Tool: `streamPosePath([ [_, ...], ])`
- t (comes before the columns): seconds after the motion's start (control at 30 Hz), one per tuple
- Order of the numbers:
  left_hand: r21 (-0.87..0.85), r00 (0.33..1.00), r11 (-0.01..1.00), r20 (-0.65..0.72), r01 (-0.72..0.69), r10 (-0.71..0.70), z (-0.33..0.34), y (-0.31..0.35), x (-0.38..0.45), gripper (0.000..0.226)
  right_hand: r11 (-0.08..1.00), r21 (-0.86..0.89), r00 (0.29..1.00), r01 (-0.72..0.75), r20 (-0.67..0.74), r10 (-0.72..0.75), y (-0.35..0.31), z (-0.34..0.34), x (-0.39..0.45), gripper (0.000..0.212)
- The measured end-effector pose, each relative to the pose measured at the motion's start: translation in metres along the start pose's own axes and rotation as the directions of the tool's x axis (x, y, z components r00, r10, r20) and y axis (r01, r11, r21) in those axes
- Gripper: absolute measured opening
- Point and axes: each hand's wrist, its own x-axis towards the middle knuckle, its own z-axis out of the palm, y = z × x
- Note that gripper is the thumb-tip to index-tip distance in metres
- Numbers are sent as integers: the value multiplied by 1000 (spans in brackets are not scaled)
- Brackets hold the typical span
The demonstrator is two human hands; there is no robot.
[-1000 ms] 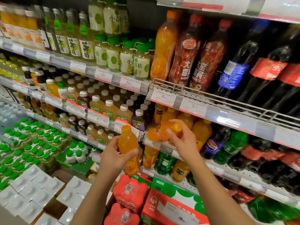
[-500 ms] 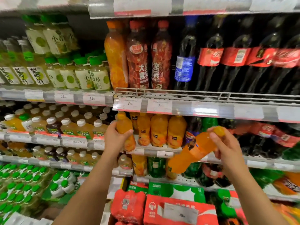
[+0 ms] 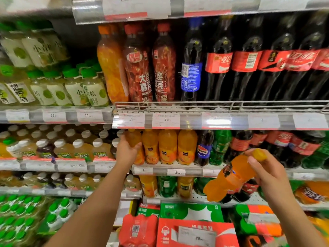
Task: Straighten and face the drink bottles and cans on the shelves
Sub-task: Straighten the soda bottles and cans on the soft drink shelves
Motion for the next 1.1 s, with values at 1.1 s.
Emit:
streamPosePath([
  [1.1,18,154,156,284,-988,946,173,184,-162,40,925,-366,945,-100,-325,-26,-7,-128,-58,43],
])
